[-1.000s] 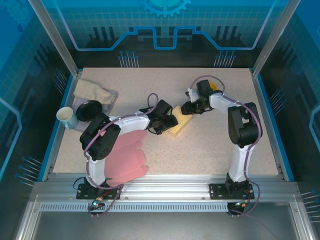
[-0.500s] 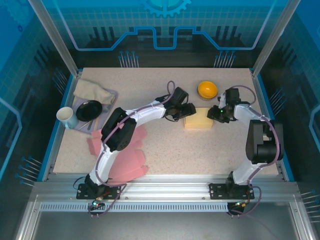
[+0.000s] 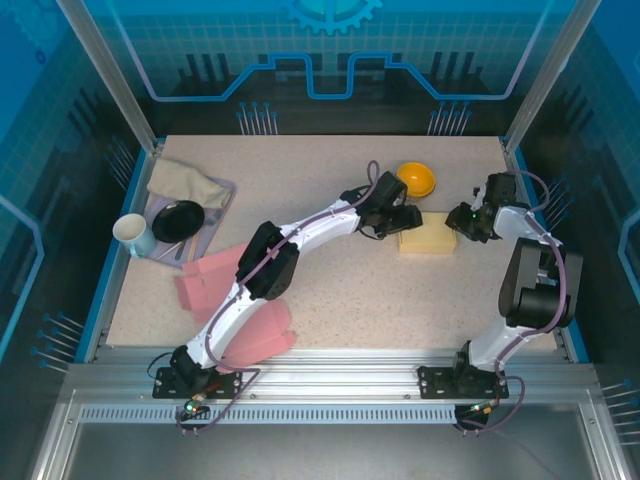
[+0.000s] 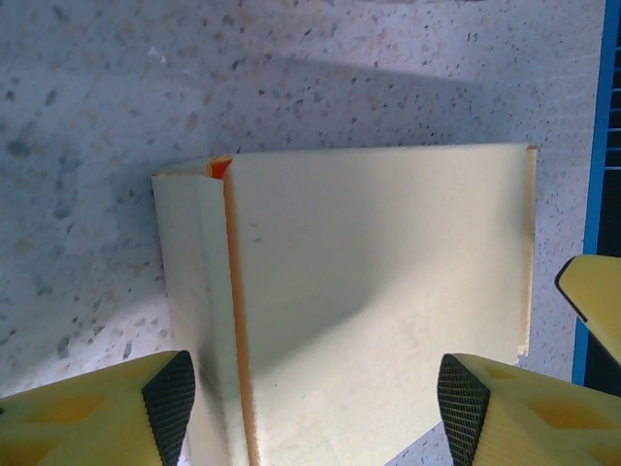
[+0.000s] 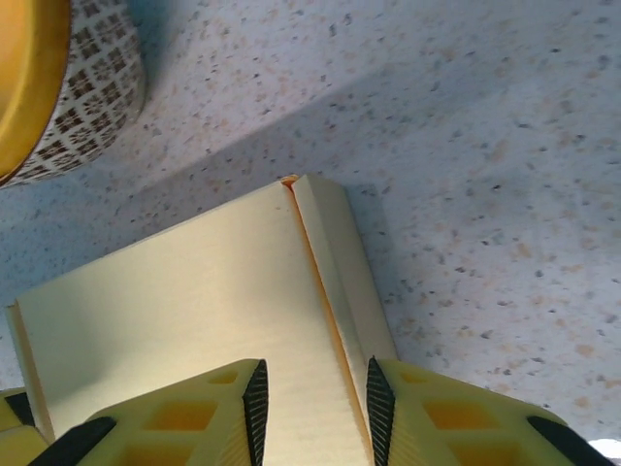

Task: Fold the paper box

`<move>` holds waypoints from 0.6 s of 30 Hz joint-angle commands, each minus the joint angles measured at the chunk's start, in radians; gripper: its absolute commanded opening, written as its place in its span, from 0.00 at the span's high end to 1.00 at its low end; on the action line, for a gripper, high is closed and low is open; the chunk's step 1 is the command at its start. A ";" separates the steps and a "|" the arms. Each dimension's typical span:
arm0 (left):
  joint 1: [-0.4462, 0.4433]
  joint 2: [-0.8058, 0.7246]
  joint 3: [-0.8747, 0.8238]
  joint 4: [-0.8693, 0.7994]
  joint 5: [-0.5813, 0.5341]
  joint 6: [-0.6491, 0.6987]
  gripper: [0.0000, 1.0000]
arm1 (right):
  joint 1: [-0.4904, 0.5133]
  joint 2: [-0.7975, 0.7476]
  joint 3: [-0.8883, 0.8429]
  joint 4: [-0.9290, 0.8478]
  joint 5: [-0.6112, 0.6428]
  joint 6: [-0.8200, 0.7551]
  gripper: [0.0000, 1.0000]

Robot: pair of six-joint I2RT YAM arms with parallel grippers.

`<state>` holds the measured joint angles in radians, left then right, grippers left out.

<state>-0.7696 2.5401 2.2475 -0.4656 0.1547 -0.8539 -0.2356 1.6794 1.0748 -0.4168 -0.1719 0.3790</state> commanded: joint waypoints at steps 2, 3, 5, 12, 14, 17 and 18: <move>0.010 -0.003 0.066 -0.110 -0.005 0.070 0.28 | 0.011 -0.103 0.024 -0.024 0.060 0.004 0.65; 0.016 -0.026 0.059 -0.136 -0.014 0.086 0.28 | 0.026 -0.131 0.030 -0.035 0.074 -0.001 0.65; 0.035 -0.124 -0.020 -0.175 -0.038 0.123 0.27 | 0.080 -0.192 0.046 -0.064 0.129 -0.015 0.64; 0.223 -0.848 -0.806 -0.182 -0.281 0.138 0.26 | 0.426 -0.319 0.091 -0.125 0.276 -0.063 0.61; 0.320 -1.057 -1.063 -0.208 -0.327 0.110 0.26 | 0.561 -0.293 0.092 -0.100 0.233 -0.036 0.61; 0.462 -1.313 -1.353 -0.215 -0.308 0.077 0.25 | 0.745 -0.169 0.133 -0.061 0.154 -0.013 0.58; 0.500 -1.369 -1.426 -0.223 -0.302 0.069 0.25 | 0.800 -0.115 0.154 -0.041 0.121 -0.008 0.57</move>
<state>-0.3107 1.2339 1.0222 -0.5922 -0.1268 -0.7540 0.4526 1.4521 1.1988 -0.4633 0.0185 0.3511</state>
